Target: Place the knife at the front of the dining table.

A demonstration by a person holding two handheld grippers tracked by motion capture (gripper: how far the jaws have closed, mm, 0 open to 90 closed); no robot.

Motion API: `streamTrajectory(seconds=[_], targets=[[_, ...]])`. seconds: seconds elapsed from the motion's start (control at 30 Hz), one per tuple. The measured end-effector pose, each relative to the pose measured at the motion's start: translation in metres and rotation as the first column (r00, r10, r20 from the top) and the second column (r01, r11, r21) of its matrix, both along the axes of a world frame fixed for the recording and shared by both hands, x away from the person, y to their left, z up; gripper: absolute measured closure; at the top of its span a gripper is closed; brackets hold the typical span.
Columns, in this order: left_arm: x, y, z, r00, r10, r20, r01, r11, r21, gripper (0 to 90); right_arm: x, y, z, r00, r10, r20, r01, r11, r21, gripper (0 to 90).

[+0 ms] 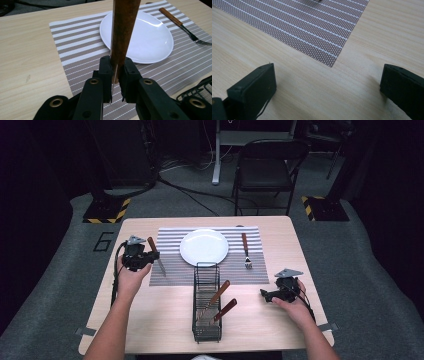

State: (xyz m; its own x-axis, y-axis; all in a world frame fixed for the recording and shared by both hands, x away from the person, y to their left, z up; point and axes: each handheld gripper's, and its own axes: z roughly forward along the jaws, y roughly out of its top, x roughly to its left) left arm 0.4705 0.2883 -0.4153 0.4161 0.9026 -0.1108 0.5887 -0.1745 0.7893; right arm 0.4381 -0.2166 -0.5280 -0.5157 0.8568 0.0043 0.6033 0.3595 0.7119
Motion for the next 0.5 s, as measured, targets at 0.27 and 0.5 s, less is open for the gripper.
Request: streamTrajectory(seconds=[0.27,0.5], targets=[[0.008,-0.004,-0.004,0.9996,0.016,0.022,-0.016,0.9997,-0.019,80.5,0.0,0.0,0.0,1.0,0.0,0.0,0.0,1.0,0.0,0.0],[0.02,-0.003,-0.012,0.998,0.049,0.039,-0.046,0.9966,-0.068,80.5,0.0,0.0,0.0,1.0,0.0,0.0,0.0,1.0,0.0,0.0]])
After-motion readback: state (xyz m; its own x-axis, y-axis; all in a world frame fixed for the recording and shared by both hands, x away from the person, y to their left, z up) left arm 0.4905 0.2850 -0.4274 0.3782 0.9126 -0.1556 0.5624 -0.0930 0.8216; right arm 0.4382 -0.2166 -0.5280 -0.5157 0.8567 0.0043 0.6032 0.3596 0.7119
